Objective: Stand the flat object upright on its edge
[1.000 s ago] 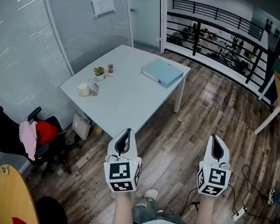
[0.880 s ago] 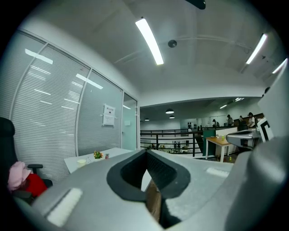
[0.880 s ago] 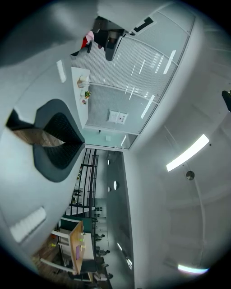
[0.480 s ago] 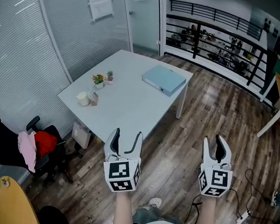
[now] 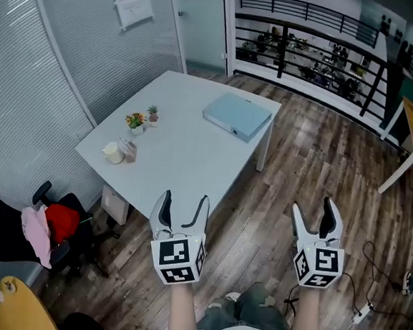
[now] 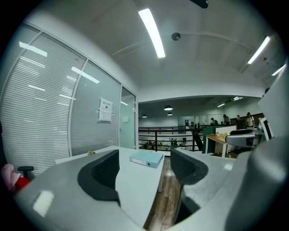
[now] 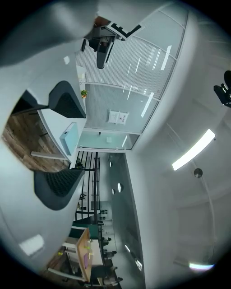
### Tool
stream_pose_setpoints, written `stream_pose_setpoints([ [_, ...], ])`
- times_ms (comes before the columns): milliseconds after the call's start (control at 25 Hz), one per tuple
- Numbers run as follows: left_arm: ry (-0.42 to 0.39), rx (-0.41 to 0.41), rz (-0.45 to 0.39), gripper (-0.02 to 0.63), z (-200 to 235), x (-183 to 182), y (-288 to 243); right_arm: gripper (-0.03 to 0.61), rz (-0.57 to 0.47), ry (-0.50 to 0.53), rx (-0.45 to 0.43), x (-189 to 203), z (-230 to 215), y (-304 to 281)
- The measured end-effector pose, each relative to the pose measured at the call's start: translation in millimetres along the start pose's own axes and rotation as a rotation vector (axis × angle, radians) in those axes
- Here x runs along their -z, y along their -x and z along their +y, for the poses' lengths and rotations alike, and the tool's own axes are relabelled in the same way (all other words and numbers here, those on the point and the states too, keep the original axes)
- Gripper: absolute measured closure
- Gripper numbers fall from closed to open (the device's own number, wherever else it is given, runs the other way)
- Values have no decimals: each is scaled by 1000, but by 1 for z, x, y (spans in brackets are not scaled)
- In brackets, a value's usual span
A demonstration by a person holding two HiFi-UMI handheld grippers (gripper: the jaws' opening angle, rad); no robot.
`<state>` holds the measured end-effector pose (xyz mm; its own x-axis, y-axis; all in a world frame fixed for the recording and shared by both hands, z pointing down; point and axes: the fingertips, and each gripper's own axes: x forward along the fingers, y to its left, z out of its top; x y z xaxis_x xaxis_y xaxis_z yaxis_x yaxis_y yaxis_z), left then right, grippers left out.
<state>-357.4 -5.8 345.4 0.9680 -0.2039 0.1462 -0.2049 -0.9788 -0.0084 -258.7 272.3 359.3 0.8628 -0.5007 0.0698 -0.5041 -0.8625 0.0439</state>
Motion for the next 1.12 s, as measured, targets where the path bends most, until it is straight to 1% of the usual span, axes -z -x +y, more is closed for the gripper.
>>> stream_pose_setpoints([
  [320,20,-9,14,272,-3,3,-38,210,31,-24,-19,7,-15,-41],
  [600,16,-34,6,272,-13,-6,-98,210,22,-25,-63,3,-39,-102],
  [840,36,-64,-8,273,-30,-20,-166,210,25,5,-117,-3,-72,-172],
  [1120,34,-128,-14,272,-45,-39,-238,210,10,-9,-156,-15,-125,-252],
])
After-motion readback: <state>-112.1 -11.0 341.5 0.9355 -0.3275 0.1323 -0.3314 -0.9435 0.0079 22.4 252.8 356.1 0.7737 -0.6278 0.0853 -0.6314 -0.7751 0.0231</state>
